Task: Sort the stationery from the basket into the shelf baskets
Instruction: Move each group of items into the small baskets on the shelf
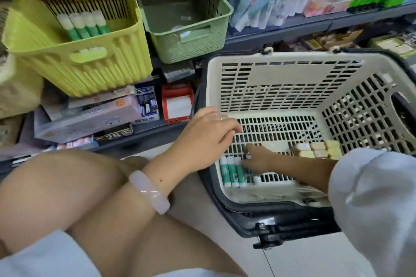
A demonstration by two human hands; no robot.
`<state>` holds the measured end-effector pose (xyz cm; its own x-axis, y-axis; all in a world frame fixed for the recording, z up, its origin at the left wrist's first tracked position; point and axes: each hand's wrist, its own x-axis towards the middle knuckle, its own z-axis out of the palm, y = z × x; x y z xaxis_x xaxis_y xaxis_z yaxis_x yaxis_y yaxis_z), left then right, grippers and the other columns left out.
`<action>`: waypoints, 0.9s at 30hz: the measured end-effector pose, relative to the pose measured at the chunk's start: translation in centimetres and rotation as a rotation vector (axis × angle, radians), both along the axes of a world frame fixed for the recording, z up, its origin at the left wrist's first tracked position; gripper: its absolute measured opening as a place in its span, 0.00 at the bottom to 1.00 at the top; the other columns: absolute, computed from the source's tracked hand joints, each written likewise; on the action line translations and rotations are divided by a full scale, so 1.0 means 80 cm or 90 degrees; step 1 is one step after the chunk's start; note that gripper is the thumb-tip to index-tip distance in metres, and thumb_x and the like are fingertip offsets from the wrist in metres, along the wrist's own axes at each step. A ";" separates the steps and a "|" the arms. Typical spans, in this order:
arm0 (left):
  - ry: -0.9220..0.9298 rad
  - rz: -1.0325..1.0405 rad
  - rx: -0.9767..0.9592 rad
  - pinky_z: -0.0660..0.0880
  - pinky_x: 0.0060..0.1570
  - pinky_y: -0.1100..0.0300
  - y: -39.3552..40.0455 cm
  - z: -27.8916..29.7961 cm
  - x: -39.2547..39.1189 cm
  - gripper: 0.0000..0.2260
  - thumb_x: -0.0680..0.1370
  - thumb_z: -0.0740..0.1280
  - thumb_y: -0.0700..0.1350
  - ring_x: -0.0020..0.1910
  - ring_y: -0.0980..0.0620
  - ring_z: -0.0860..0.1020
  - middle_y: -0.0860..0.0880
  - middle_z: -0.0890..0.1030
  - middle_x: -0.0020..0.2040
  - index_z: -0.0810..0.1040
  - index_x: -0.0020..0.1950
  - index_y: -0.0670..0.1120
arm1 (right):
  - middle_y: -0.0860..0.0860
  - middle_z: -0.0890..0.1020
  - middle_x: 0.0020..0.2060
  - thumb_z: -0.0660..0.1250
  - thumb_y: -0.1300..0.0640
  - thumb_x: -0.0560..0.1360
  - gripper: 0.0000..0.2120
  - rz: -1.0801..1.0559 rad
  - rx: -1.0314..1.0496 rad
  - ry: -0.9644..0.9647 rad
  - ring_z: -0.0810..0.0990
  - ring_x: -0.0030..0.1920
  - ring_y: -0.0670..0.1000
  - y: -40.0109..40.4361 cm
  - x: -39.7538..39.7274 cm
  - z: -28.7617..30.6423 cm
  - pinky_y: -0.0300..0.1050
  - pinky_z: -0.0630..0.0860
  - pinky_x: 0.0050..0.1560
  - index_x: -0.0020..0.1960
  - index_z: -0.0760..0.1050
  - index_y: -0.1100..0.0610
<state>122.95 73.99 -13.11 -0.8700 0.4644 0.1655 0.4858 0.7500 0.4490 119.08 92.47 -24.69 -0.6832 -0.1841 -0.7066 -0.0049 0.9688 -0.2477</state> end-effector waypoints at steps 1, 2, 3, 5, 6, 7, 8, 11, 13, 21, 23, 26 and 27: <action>0.006 0.007 -0.002 0.51 0.63 0.66 0.000 0.000 0.001 0.10 0.79 0.58 0.43 0.51 0.52 0.76 0.54 0.82 0.50 0.79 0.53 0.48 | 0.55 0.79 0.45 0.62 0.51 0.77 0.23 0.000 -0.008 -0.008 0.79 0.36 0.50 -0.012 0.002 -0.006 0.44 0.77 0.37 0.66 0.61 0.62; 0.008 0.015 -0.006 0.51 0.63 0.66 0.001 0.000 0.001 0.11 0.79 0.58 0.43 0.51 0.52 0.76 0.54 0.82 0.50 0.79 0.54 0.48 | 0.56 0.79 0.46 0.62 0.51 0.76 0.23 0.019 0.003 0.006 0.78 0.37 0.51 -0.023 0.004 -0.010 0.45 0.77 0.37 0.65 0.61 0.61; 0.008 0.020 -0.011 0.51 0.63 0.65 0.001 0.000 0.002 0.11 0.79 0.57 0.44 0.52 0.52 0.76 0.54 0.82 0.50 0.78 0.54 0.49 | 0.56 0.77 0.49 0.63 0.52 0.75 0.22 0.041 0.026 0.046 0.78 0.39 0.52 -0.032 0.003 -0.012 0.45 0.75 0.36 0.64 0.62 0.61; 0.005 0.019 -0.017 0.51 0.64 0.64 0.000 -0.001 0.002 0.11 0.80 0.57 0.44 0.52 0.52 0.76 0.54 0.82 0.51 0.78 0.54 0.49 | 0.57 0.73 0.57 0.62 0.53 0.75 0.19 0.047 0.078 0.134 0.77 0.48 0.55 -0.038 -0.001 -0.010 0.46 0.73 0.39 0.63 0.63 0.59; 0.002 0.019 -0.017 0.51 0.64 0.64 -0.001 -0.001 0.002 0.11 0.80 0.56 0.44 0.52 0.53 0.76 0.54 0.82 0.51 0.78 0.54 0.49 | 0.57 0.70 0.60 0.62 0.53 0.75 0.20 0.033 0.102 0.148 0.76 0.52 0.57 -0.035 -0.004 -0.008 0.46 0.73 0.42 0.64 0.62 0.58; 0.003 0.017 -0.017 0.51 0.64 0.64 -0.001 -0.001 0.002 0.12 0.80 0.56 0.44 0.52 0.53 0.76 0.54 0.82 0.51 0.78 0.54 0.49 | 0.58 0.68 0.62 0.61 0.52 0.76 0.22 0.015 0.123 0.135 0.76 0.55 0.58 -0.031 -0.006 -0.007 0.47 0.73 0.44 0.66 0.61 0.58; 0.006 0.017 -0.017 0.51 0.64 0.65 -0.001 0.000 0.002 0.12 0.80 0.56 0.44 0.51 0.53 0.76 0.54 0.82 0.50 0.79 0.54 0.49 | 0.58 0.68 0.63 0.60 0.50 0.76 0.25 -0.009 0.128 0.100 0.77 0.53 0.57 -0.026 -0.007 -0.007 0.45 0.74 0.43 0.69 0.58 0.58; 0.016 0.029 -0.028 0.52 0.63 0.65 0.001 -0.001 0.001 0.12 0.80 0.57 0.43 0.49 0.53 0.77 0.53 0.83 0.48 0.79 0.54 0.49 | 0.58 0.74 0.55 0.59 0.46 0.76 0.33 -0.063 0.061 -0.004 0.78 0.35 0.49 -0.028 0.002 -0.016 0.40 0.73 0.29 0.73 0.51 0.59; 0.022 0.036 -0.037 0.52 0.62 0.65 0.001 -0.001 0.001 0.11 0.79 0.57 0.43 0.49 0.51 0.77 0.53 0.83 0.47 0.79 0.54 0.49 | 0.59 0.72 0.57 0.61 0.43 0.75 0.36 -0.056 0.045 -0.007 0.75 0.34 0.48 -0.041 0.006 -0.024 0.40 0.70 0.26 0.73 0.50 0.59; 0.025 0.066 -0.029 0.52 0.62 0.66 -0.005 -0.001 0.001 0.11 0.79 0.58 0.44 0.48 0.53 0.76 0.54 0.82 0.47 0.79 0.52 0.51 | 0.59 0.70 0.59 0.66 0.54 0.71 0.24 -0.010 0.023 0.008 0.75 0.44 0.53 -0.085 0.002 -0.046 0.40 0.70 0.32 0.64 0.64 0.60; 0.030 0.072 -0.033 0.52 0.62 0.66 -0.008 -0.001 0.001 0.10 0.78 0.58 0.44 0.47 0.53 0.76 0.54 0.82 0.46 0.79 0.52 0.51 | 0.58 0.74 0.55 0.66 0.55 0.71 0.21 0.019 0.036 0.021 0.75 0.39 0.51 -0.090 0.004 -0.049 0.38 0.67 0.27 0.61 0.67 0.61; 0.036 0.069 -0.042 0.51 0.62 0.66 -0.009 -0.002 0.002 0.10 0.79 0.57 0.44 0.48 0.51 0.75 0.53 0.82 0.46 0.78 0.53 0.50 | 0.55 0.75 0.47 0.68 0.57 0.68 0.17 0.030 0.070 0.053 0.75 0.36 0.50 -0.092 0.010 -0.053 0.40 0.67 0.26 0.55 0.69 0.60; 0.039 0.068 -0.042 0.51 0.61 0.66 -0.010 -0.003 0.002 0.10 0.79 0.57 0.44 0.49 0.51 0.75 0.53 0.82 0.47 0.78 0.53 0.50 | 0.53 0.75 0.43 0.68 0.57 0.68 0.15 0.022 0.077 0.065 0.75 0.34 0.50 -0.091 0.012 -0.053 0.41 0.67 0.25 0.53 0.69 0.58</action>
